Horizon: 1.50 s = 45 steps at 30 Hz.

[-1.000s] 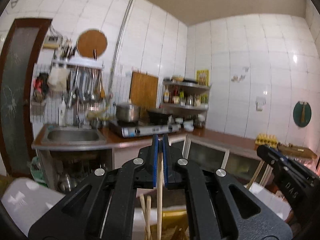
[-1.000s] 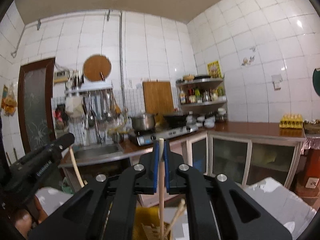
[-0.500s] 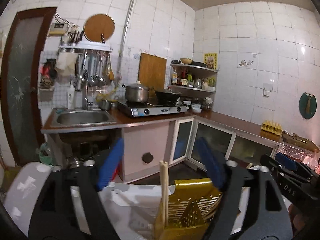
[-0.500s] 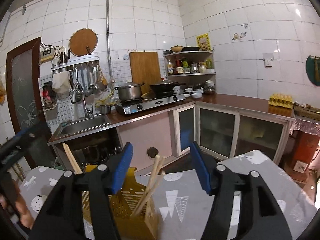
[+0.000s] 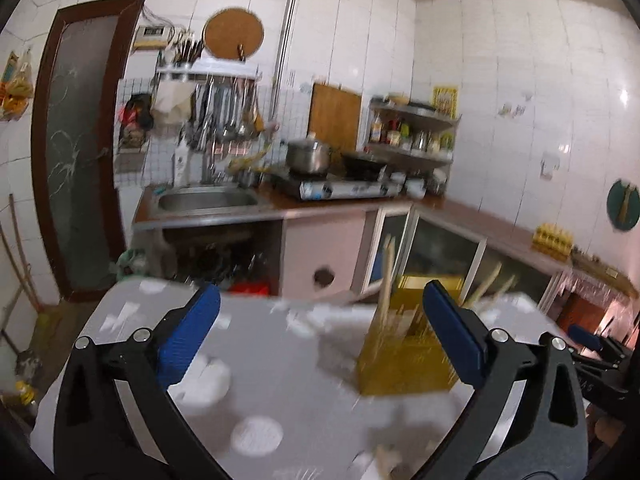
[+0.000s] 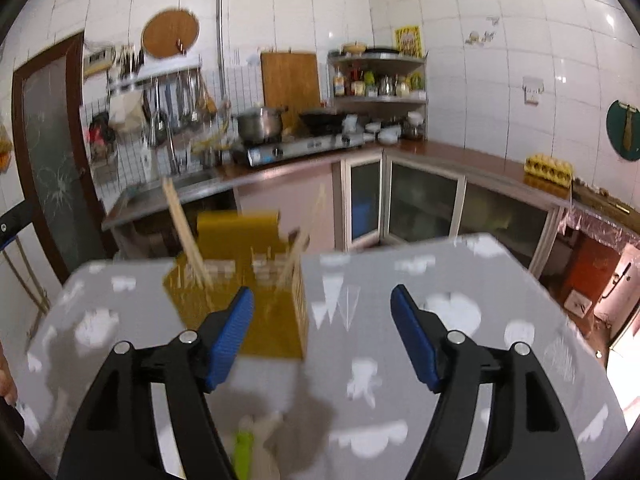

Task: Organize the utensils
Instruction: 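Move the right tool to the green frog-handled fork and close on it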

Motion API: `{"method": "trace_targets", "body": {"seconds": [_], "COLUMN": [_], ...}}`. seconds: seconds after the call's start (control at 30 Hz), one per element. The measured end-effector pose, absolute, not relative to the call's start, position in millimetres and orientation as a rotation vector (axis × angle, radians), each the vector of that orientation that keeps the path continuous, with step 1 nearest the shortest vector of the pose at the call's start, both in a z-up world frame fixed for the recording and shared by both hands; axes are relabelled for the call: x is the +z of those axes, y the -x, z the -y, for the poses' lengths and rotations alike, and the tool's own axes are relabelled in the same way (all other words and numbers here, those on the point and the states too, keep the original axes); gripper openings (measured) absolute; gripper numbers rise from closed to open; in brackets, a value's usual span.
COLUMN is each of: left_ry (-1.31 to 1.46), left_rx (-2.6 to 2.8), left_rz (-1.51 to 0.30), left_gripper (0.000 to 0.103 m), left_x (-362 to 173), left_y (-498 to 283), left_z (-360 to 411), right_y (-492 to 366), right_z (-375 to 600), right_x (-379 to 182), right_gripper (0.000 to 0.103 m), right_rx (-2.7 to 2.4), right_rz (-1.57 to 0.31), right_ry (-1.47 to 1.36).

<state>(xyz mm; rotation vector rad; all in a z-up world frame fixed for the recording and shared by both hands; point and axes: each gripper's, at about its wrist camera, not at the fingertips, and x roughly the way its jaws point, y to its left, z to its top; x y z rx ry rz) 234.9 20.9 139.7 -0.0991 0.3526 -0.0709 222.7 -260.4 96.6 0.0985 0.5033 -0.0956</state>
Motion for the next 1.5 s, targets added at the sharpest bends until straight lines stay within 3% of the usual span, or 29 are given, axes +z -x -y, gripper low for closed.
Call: {"method": "trace_targets", "body": {"seconds": [0.3, 0.53, 0.87, 1.13, 1.5], "left_ry": [0.123, 0.077, 0.092, 0.093, 0.057], "left_rx": [-0.037, -0.032, -0.023, -0.023, -0.088], "left_rz": [-0.578, -0.673, -0.739, -0.777, -0.853], "left_gripper": [0.098, 0.098, 0.098, 0.098, 0.098], "left_x": [43, 0, -21, -30, -39], "left_y": [-236, -242, -253, -260, -266], "left_z": [-37, -28, -19, -11, 31], "right_y": [-212, -219, -231, -233, -233], "right_z": [227, 212, 193, 182, 220], "right_x": [4, -29, -43, -50, -43], "right_gripper": [0.07, 0.069, 0.049, 0.021, 0.02], "right_rx": [-0.062, -0.034, 0.023, 0.044, 0.028], "right_rz": [-0.693, -0.777, -0.843, -0.872, -0.861], "right_ry": [-0.076, -0.08, -0.069, -0.046, -0.071]}}
